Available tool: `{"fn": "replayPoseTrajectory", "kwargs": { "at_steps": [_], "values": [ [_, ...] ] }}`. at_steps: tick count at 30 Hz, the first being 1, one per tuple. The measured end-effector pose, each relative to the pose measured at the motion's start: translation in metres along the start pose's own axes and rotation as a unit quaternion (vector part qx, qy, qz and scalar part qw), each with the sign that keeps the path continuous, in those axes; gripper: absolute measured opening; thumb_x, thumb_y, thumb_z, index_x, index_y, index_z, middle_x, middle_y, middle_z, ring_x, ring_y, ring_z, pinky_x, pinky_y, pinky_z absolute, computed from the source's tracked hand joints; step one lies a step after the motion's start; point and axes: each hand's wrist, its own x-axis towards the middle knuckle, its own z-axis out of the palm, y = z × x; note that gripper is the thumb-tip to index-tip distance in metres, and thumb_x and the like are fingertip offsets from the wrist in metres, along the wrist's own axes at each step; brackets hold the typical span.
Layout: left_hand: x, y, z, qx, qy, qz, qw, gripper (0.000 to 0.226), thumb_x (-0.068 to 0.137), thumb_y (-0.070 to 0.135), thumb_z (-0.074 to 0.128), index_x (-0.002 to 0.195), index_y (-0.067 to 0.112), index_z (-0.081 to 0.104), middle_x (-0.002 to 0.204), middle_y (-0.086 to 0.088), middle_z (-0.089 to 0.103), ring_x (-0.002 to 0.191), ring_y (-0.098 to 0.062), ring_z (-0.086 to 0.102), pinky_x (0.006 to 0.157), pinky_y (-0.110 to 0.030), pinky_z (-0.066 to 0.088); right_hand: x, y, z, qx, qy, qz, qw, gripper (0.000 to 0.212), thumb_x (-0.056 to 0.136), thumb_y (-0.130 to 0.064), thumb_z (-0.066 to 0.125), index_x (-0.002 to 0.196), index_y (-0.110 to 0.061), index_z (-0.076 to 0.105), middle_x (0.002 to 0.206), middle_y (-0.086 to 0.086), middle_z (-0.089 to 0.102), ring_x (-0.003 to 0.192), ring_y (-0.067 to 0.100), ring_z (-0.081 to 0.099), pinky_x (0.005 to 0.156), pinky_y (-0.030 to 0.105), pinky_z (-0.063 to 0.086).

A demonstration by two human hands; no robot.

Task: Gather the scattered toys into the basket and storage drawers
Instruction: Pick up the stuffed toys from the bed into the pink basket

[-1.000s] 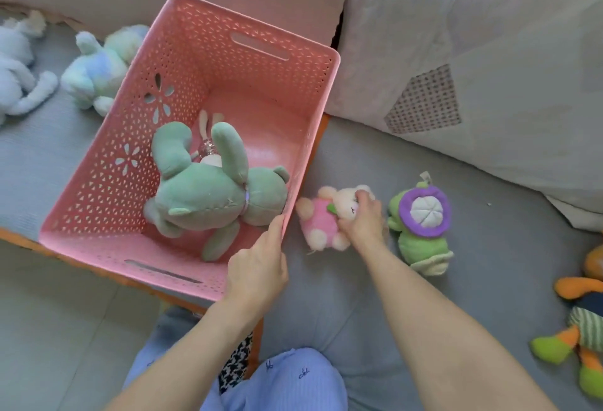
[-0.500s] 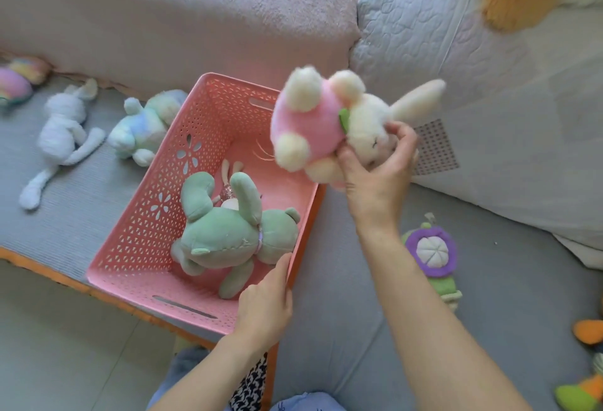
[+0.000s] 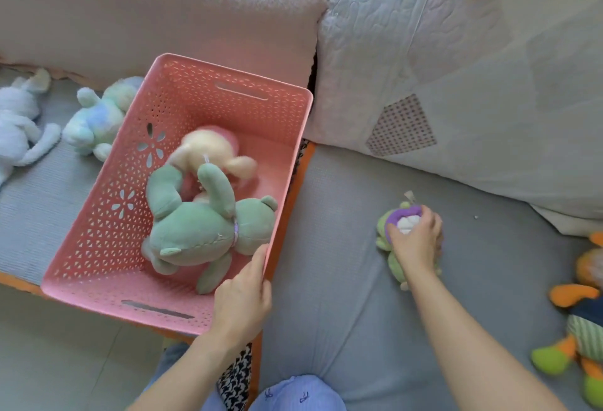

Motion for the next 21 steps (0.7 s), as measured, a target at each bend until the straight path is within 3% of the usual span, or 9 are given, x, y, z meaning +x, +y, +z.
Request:
{"fn": "replayPoseTrajectory", "kwargs": {
  "at_steps": [2,6,9,12,14,17,21],
  "values": [
    [0.001,-0.002,0.006,0.014,0.012,0.008,1.0,0.054,0.078,0.005,0.051,0.129,0.021,0.044,0.081,-0.01,0.07,0.058,-0.04,0.062,0.048,-0.032,0.036,0.009,0.023,-0.003,-0.027,-0.027,0.042,0.998,0.08,0.075,-0.023,0.071,0.142,-0.014,0.03,0.148,0.016,0.027,0.134,0.035,0.032,0.105,0.043,0.029],
    [0.001,0.002,0.013,0.032,0.023,0.015,0.999,0.055,0.072,0.004,0.053,0.121,0.025,0.039,0.07,-0.009,0.069,0.047,-0.038,0.058,0.044,-0.026,0.029,0.018,0.048,0.009,0.0,-0.186,0.084,0.979,0.115,0.068,-0.027,0.08,0.149,-0.031,-0.002,0.148,0.013,0.015,0.136,0.031,0.028,0.113,0.04,0.025],
    [0.0,0.004,0.018,0.052,0.018,0.019,0.998,0.064,0.07,-0.004,0.061,0.124,0.022,0.042,0.07,-0.009,0.068,0.045,-0.037,0.057,0.042,-0.022,0.024,0.017,0.058,0.017,-0.087,-0.2,0.09,0.972,0.124,0.068,-0.029,0.08,0.146,-0.034,-0.017,0.143,0.016,0.025,0.131,0.035,0.033,0.11,0.046,0.028],
    [-0.001,0.008,0.022,0.042,0.011,-0.006,0.999,0.063,0.078,0.002,0.053,0.137,0.022,0.041,0.088,-0.01,0.07,0.061,-0.04,0.061,0.049,-0.03,0.031,0.017,0.064,0.017,-0.121,-0.19,0.095,0.97,0.118,0.074,-0.025,0.072,0.145,-0.029,-0.022,0.137,0.02,0.044,0.121,0.039,0.046,0.104,0.042,0.036],
    [-0.001,0.009,0.026,0.038,0.004,-0.021,0.999,0.065,0.08,0.005,0.05,0.141,0.022,0.037,0.093,-0.009,0.069,0.068,-0.041,0.062,0.054,-0.034,0.038,0.013,0.055,0.011,-0.052,-0.172,0.116,0.977,0.108,0.077,-0.019,0.067,0.148,-0.025,-0.015,0.138,0.019,0.047,0.12,0.039,0.049,0.1,0.038,0.037],
    [-0.002,0.008,0.029,0.037,-0.007,-0.014,0.999,0.065,0.08,0.007,0.049,0.142,0.022,0.035,0.093,-0.007,0.07,0.064,-0.039,0.063,0.055,-0.038,0.046,-0.002,0.018,0.0,0.149,-0.112,0.121,0.975,0.099,0.076,-0.02,0.067,0.15,-0.027,0.001,0.141,0.009,0.045,0.122,0.033,0.05,0.098,0.032,0.037],
    [0.001,0.016,0.025,0.06,-0.05,-0.054,0.996,0.064,0.089,0.015,0.041,0.147,0.027,0.017,0.12,0.0,0.063,0.089,-0.034,0.064,0.072,-0.037,0.047,-0.038,-0.059,-0.023,0.33,-0.087,-0.032,0.939,0.106,0.061,-0.034,0.066,0.149,-0.03,0.007,0.136,-0.012,0.044,0.122,0.01,0.047,0.096,0.024,0.036]
  ]
}}
